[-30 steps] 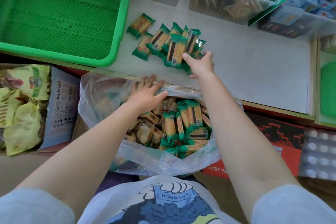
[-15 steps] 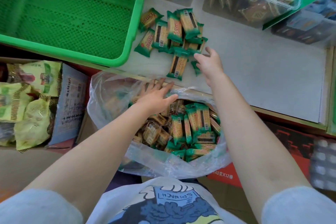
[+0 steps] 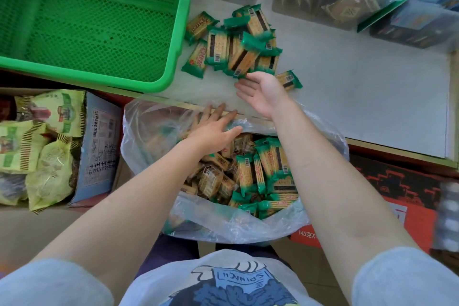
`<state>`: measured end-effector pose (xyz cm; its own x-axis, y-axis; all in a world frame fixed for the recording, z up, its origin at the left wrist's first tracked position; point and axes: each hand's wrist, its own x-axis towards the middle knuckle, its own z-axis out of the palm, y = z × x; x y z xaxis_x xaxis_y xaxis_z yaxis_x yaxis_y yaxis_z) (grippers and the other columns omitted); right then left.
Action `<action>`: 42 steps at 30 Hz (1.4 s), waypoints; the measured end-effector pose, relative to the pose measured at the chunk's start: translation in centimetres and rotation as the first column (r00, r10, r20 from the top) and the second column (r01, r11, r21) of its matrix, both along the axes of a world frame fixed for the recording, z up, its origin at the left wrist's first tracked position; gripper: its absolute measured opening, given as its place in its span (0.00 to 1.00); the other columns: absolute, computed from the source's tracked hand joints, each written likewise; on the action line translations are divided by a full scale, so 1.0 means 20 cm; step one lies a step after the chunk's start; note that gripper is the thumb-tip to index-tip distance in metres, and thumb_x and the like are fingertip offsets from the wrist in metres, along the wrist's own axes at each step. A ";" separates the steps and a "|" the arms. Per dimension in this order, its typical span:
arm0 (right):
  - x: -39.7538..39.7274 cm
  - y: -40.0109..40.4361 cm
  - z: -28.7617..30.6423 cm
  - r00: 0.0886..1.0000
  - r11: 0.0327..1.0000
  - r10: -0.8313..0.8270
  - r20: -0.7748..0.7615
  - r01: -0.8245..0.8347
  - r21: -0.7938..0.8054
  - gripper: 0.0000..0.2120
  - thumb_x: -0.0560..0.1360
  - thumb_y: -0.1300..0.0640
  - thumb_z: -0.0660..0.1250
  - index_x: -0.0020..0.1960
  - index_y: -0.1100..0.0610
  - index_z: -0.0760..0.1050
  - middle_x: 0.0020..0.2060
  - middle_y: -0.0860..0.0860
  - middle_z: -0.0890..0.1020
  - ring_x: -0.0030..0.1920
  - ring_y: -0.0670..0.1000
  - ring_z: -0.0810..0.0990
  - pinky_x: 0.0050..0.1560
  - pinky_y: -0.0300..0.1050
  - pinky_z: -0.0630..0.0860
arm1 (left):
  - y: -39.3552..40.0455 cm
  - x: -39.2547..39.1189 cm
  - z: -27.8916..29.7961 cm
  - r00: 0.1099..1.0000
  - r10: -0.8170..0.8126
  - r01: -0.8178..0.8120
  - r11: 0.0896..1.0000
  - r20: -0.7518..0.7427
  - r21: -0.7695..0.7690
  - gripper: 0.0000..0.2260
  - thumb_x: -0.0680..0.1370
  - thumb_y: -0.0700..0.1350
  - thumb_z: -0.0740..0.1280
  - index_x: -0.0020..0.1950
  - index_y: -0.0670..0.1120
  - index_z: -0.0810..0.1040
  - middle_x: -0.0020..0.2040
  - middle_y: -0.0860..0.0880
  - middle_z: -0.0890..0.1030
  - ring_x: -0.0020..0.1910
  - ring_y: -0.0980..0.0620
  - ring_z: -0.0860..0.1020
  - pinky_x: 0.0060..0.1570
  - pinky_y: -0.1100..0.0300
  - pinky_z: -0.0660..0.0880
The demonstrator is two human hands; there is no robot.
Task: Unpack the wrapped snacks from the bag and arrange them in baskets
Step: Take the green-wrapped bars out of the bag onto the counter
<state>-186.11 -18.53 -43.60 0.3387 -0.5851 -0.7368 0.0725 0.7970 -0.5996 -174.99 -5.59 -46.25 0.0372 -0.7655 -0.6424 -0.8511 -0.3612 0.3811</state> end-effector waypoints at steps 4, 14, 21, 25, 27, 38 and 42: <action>-0.12 0.09 0.06 0.997 0.995 0.048 -0.056 -0.052 -0.082 0.21 0.84 0.60 0.57 0.76 0.64 0.62 0.69 0.60 0.74 0.67 0.57 0.77 0.66 0.50 0.75 | 0.01 0.00 -0.01 1.000 -0.011 0.011 1.000 0.010 -0.004 0.29 0.81 0.69 0.48 0.81 0.63 0.51 0.83 0.54 0.45 0.81 0.47 0.39 0.76 0.42 0.36; -0.57 0.57 0.03 0.651 0.907 0.231 -0.724 -0.412 -0.082 0.08 0.81 0.60 0.64 0.57 0.58 0.79 0.52 0.53 0.83 0.53 0.54 0.82 0.55 0.48 0.80 | 0.13 -0.12 0.00 0.986 -0.146 0.159 0.973 0.087 -0.166 0.28 0.82 0.63 0.55 0.81 0.60 0.53 0.83 0.50 0.45 0.81 0.43 0.41 0.78 0.41 0.41; -0.57 0.65 -0.15 0.295 0.793 0.188 -0.937 -0.608 -0.033 0.26 0.76 0.52 0.73 0.69 0.59 0.68 0.67 0.57 0.72 0.69 0.59 0.70 0.66 0.55 0.71 | 0.12 -0.11 0.00 0.989 -0.136 0.144 0.979 0.065 -0.142 0.28 0.82 0.63 0.56 0.81 0.61 0.53 0.82 0.53 0.44 0.81 0.46 0.39 0.77 0.44 0.38; -0.59 0.65 -0.13 0.409 0.829 0.147 -0.900 -0.547 -0.113 0.22 0.76 0.59 0.72 0.67 0.58 0.70 0.63 0.55 0.76 0.61 0.54 0.75 0.55 0.47 0.75 | 0.11 -0.11 0.02 0.990 -0.132 0.137 0.983 0.050 -0.121 0.27 0.82 0.62 0.55 0.81 0.60 0.54 0.82 0.54 0.45 0.81 0.46 0.40 0.77 0.44 0.39; -0.62 0.64 -0.07 0.523 0.870 0.158 -0.838 -0.475 -0.132 0.18 0.77 0.61 0.69 0.66 0.58 0.73 0.57 0.51 0.79 0.53 0.49 0.76 0.44 0.40 0.72 | 0.11 -0.10 0.03 0.990 -0.135 0.139 0.984 0.048 -0.108 0.26 0.83 0.62 0.54 0.81 0.60 0.54 0.82 0.54 0.45 0.81 0.46 0.40 0.77 0.44 0.39; -0.64 0.49 0.22 0.919 0.996 0.031 -0.393 -0.063 -0.069 0.08 0.81 0.55 0.65 0.49 0.59 0.78 0.32 0.50 0.81 0.29 0.47 0.73 0.24 0.37 0.65 | 0.08 -0.08 0.03 0.991 -0.135 0.135 0.990 0.004 -0.040 0.25 0.84 0.57 0.52 0.82 0.59 0.52 0.82 0.55 0.46 0.81 0.48 0.40 0.78 0.44 0.42; -0.52 0.31 0.29 0.877 0.952 0.248 -0.411 -0.299 -0.063 0.10 0.81 0.53 0.65 0.50 0.60 0.78 0.33 0.51 0.78 0.25 0.45 0.68 0.21 0.35 0.61 | 0.06 -0.08 0.03 0.992 -0.124 0.124 0.992 0.006 -0.030 0.25 0.84 0.58 0.52 0.81 0.59 0.52 0.82 0.55 0.46 0.81 0.48 0.40 0.79 0.44 0.42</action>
